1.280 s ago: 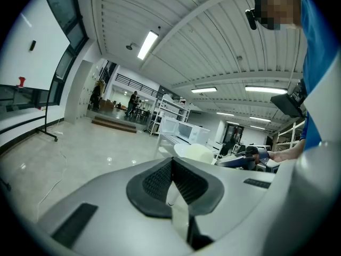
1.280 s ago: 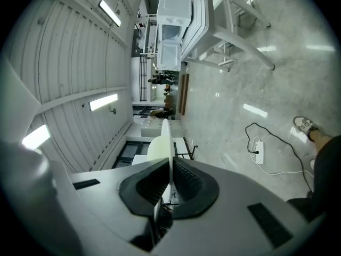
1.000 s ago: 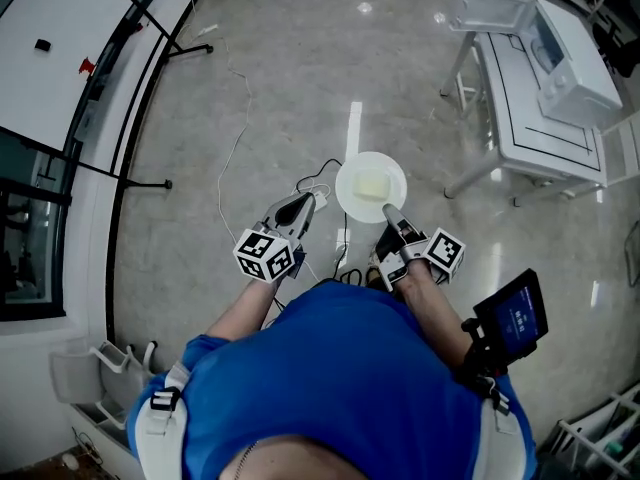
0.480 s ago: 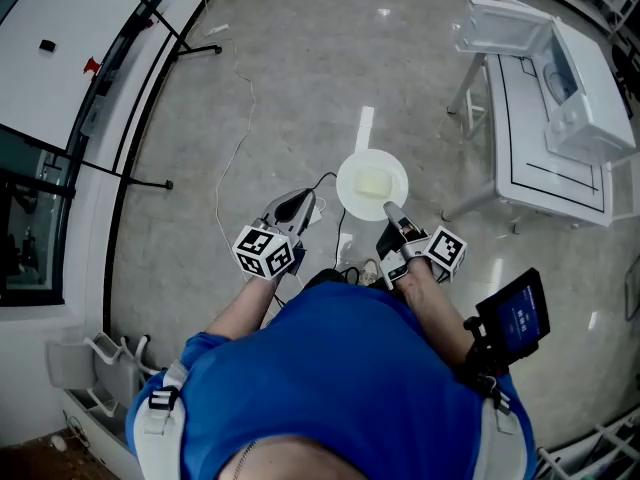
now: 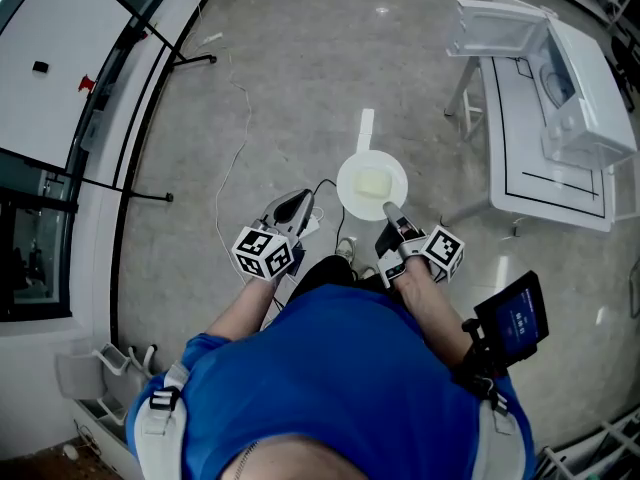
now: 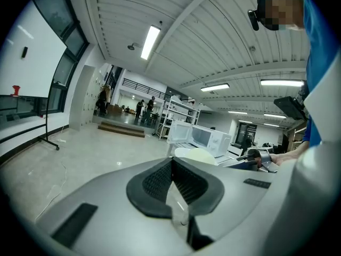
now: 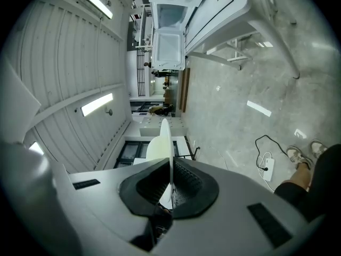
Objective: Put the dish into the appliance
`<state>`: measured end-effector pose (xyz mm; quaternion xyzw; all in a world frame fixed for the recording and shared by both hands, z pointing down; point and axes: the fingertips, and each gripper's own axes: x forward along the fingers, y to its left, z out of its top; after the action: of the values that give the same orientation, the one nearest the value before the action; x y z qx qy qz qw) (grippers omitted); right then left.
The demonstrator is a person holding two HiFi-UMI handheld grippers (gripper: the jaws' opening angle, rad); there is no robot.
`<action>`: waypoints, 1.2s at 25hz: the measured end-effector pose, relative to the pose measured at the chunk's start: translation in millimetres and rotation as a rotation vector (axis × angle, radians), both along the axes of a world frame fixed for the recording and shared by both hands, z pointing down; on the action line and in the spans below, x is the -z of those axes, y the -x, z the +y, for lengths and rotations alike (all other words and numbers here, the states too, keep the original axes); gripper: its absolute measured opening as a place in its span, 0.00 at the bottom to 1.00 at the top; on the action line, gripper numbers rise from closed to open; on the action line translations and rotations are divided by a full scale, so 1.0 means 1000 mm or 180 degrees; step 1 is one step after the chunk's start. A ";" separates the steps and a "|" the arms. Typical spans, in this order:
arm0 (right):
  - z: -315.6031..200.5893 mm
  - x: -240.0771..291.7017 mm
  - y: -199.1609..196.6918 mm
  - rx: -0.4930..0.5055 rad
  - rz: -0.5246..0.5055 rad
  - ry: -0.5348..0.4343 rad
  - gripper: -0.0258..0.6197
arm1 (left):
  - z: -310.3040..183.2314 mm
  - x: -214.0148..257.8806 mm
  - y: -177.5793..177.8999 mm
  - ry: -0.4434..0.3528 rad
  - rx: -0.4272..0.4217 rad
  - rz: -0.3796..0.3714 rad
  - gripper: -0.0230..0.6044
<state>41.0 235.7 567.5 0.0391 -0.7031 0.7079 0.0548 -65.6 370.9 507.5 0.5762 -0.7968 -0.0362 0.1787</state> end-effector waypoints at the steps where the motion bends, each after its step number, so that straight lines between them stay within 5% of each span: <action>1: -0.003 0.000 0.003 -0.0013 0.0003 0.0002 0.05 | -0.004 0.000 0.004 -0.0003 -0.0012 0.0005 0.05; 22: -0.084 0.012 0.148 -0.0570 0.0001 -0.0064 0.05 | -0.095 0.005 0.176 -0.0129 -0.0450 0.0086 0.05; 30: -0.099 0.022 0.173 -0.0874 -0.0016 -0.0098 0.05 | -0.120 0.004 0.212 -0.0156 -0.0775 0.0145 0.05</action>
<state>-132.5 136.8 545.0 0.1340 -0.7020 0.6980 -0.0451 -277.2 250.8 504.0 0.6718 -0.7156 -0.0467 0.1856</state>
